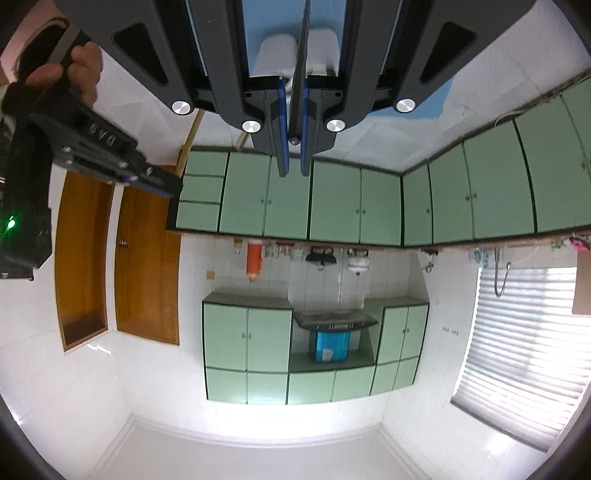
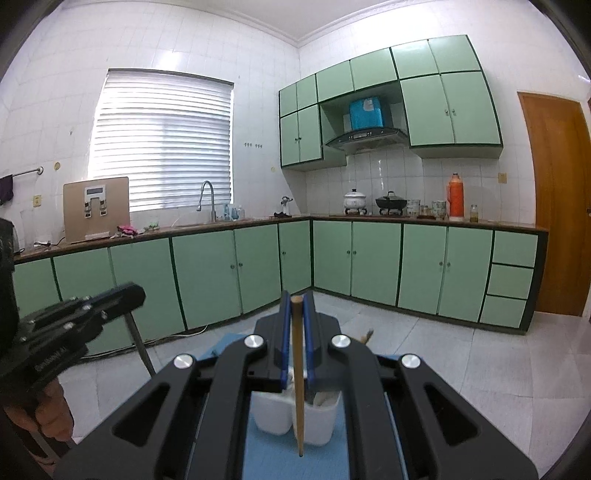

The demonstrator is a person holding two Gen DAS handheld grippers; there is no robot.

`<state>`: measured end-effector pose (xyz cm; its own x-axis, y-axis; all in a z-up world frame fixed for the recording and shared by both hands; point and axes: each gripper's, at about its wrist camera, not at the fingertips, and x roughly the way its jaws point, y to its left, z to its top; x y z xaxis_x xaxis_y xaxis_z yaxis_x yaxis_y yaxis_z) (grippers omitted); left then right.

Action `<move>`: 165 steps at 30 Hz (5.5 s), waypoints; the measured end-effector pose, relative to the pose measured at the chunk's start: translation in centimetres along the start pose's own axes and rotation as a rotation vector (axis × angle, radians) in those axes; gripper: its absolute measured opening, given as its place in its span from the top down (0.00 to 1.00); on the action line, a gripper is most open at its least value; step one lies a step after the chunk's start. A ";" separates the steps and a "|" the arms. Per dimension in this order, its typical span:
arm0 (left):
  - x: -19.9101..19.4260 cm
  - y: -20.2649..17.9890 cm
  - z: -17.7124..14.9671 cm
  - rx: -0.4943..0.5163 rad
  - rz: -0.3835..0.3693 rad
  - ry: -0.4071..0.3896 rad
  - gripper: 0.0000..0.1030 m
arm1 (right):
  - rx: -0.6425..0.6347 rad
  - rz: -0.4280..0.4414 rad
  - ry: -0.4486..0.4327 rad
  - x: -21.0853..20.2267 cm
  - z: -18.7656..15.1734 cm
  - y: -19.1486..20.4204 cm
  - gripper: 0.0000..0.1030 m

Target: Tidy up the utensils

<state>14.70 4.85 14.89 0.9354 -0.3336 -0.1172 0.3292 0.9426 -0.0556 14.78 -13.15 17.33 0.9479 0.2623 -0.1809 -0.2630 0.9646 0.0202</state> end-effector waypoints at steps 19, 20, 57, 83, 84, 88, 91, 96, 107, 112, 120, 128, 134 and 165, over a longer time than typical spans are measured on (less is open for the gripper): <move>12.3 1.5 5.3 -0.025 0.031 -0.071 0.94 | 0.007 -0.039 0.002 9.3 3.0 -2.3 0.94; 13.0 1.7 4.9 -0.032 0.033 -0.058 0.94 | 0.011 -0.039 0.010 9.8 2.6 -2.4 0.94; 18.7 3.8 -5.3 -0.064 0.099 0.177 0.93 | 0.048 -0.060 0.188 15.0 -7.0 -1.5 0.93; 14.0 4.9 -5.0 -0.067 0.136 0.107 0.26 | 0.058 -0.112 0.097 9.5 -7.2 -3.5 0.47; 13.6 4.8 -5.0 -0.063 0.138 0.099 0.23 | 0.062 -0.111 0.095 9.2 -7.4 -3.5 0.45; 12.1 4.8 -5.4 -0.060 0.140 0.084 0.18 | 0.071 -0.106 0.092 7.9 -8.2 -3.5 0.41; 11.1 4.9 -5.9 -0.061 0.144 0.080 0.15 | 0.077 -0.100 0.095 7.1 -8.7 -3.6 0.39; 9.8 5.3 -7.0 -0.064 0.164 0.089 0.13 | 0.089 -0.104 0.105 6.1 -9.8 -3.8 0.36; 6.0 4.6 -11.1 -0.050 0.183 0.175 0.06 | 0.124 -0.111 0.142 2.1 -13.9 -3.2 0.16; 4.5 3.7 -13.1 -0.051 0.184 0.228 0.06 | 0.135 -0.114 0.194 0.7 -15.9 -2.6 0.12; 1.9 2.5 -14.5 -0.080 0.179 0.302 0.06 | 0.120 -0.129 0.298 -1.4 -17.7 -0.9 0.07; -1.2 0.7 -14.5 -0.059 0.167 0.327 0.06 | 0.109 -0.119 0.363 -4.1 -17.5 1.3 0.05; -3.5 -0.4 -14.4 -0.037 0.170 0.326 0.06 | 0.146 -0.108 0.388 -5.8 -16.6 1.9 0.05; -5.7 -0.6 -14.2 -0.072 0.177 0.373 0.06 | 0.090 -0.132 0.405 -7.0 -16.1 2.7 0.05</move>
<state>7.35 6.04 1.55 0.8614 -0.1609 -0.4817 0.1454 0.9869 -0.0695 4.51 -12.83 2.80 0.8205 0.1219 -0.5585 -0.1110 0.9924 0.0534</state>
